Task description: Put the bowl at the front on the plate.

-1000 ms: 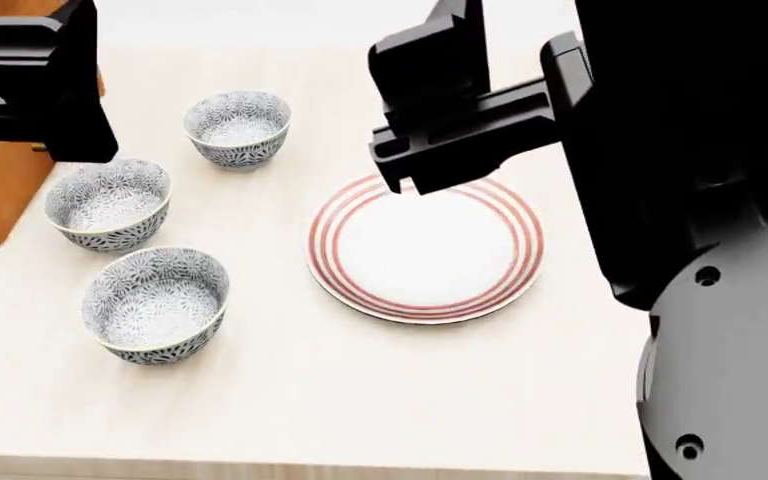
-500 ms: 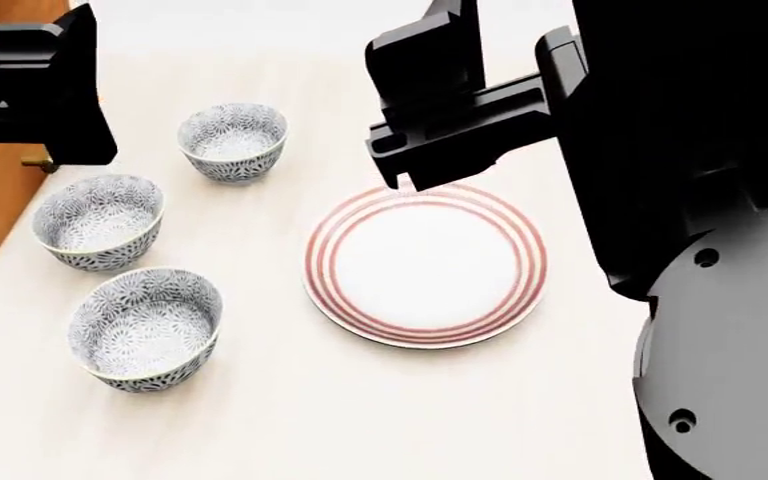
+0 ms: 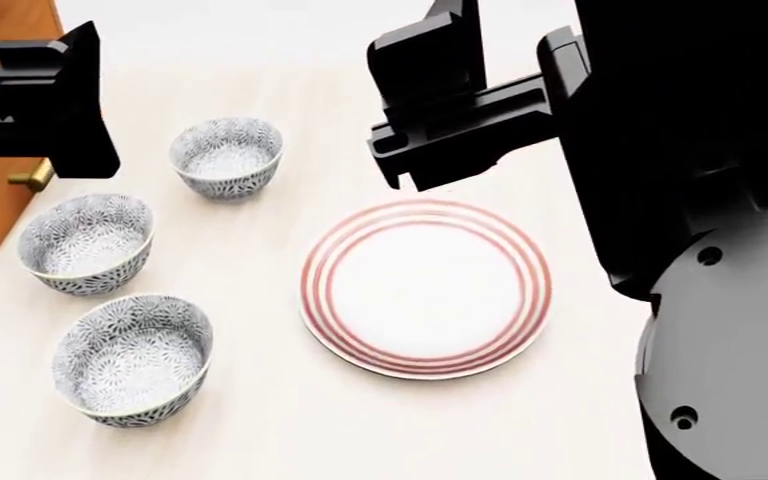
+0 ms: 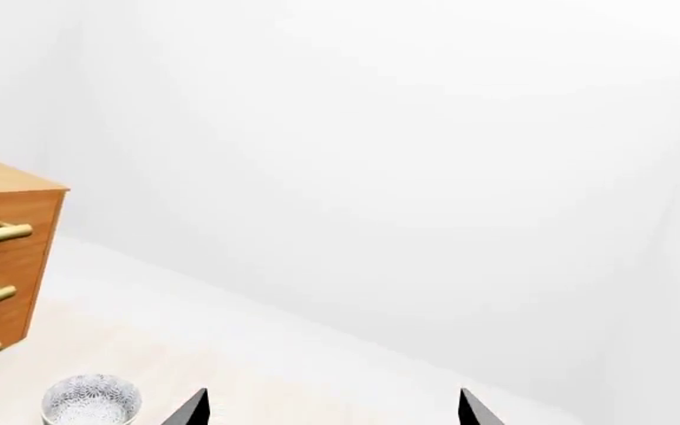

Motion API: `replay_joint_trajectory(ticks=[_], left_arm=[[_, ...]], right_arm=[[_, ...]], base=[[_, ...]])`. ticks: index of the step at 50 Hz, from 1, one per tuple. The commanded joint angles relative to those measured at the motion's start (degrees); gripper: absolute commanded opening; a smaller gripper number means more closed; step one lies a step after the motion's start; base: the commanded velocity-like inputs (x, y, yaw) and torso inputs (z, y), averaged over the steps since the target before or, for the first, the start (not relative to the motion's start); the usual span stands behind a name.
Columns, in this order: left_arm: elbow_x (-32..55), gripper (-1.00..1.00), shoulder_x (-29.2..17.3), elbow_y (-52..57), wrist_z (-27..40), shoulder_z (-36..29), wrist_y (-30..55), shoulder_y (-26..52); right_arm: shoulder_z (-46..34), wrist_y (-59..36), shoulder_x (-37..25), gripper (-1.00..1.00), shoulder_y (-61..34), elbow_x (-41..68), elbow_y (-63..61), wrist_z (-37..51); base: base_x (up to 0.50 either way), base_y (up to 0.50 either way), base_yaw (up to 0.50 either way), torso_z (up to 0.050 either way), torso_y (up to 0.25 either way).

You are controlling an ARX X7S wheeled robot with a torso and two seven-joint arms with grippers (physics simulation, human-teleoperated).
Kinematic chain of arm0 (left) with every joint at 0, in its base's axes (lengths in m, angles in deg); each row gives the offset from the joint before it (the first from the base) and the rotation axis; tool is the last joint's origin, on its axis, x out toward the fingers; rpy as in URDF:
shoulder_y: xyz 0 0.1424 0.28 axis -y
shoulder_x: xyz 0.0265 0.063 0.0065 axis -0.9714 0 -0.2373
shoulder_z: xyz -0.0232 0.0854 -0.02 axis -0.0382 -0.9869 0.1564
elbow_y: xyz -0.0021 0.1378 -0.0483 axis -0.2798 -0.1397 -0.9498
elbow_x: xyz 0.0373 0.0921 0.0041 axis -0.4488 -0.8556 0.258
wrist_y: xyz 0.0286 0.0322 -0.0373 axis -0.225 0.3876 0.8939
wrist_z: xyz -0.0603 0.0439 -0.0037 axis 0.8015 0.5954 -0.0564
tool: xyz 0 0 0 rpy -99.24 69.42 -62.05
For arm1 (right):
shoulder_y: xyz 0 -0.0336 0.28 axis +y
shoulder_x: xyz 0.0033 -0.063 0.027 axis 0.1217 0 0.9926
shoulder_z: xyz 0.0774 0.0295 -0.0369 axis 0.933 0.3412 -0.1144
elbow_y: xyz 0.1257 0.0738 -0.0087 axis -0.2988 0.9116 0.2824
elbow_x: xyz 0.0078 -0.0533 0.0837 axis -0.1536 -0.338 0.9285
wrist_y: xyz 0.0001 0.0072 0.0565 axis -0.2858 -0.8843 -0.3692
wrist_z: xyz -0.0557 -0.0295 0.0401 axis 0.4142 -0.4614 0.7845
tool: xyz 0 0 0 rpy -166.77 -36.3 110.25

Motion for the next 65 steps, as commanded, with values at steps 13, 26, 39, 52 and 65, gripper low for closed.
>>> replay_joint_trajectory(ticks=[13, 26, 39, 52, 65], left_arm=[[-1.9, 1.0, -1.0, 0.8, -2.0, -1.6, -2.0, -2.0], [-2.3, 1.0, -1.6, 1.3, -2.4, -2.2, -2.9, -2.7], [-1.0, 1.0, -1.8, 0.3, -1.3, -2.9, -3.3, -1.2], [-0.1, 1.0, -2.2, -0.8, -0.4, -3.7, -3.6, 0.1], [-3.1, 1.0, -3.0, 1.3, -3.4, -4.0, -5.3, -3.2]], right_arm=[[-1.0, 1.6, -1.2, 1.0, 0.1, 0.1, -0.3, 0.0], [-1.6, 2.3, -1.6, 1.0, -0.1, 0.2, -0.3, -0.1], [-2.1, 3.0, -2.1, 1.0, -0.1, 0.3, -0.6, 0.0], [-2.6, 3.7, -2.4, 1.0, 0.0, 0.2, -0.7, -0.1], [-2.9, 4.4, -2.8, 1.0, 0.3, 0.0, -1.0, -0.4]], base=[[0.12, 0.0, 0.0, 0.0, 0.0], [0.12, 0.0, 0.0, 0.0, 0.0], [0.12, 0.0, 0.0, 0.0, 0.0], [0.12, 0.0, 0.0, 0.0, 0.0], [0.11, 0.0, 0.0, 0.0, 0.0]])
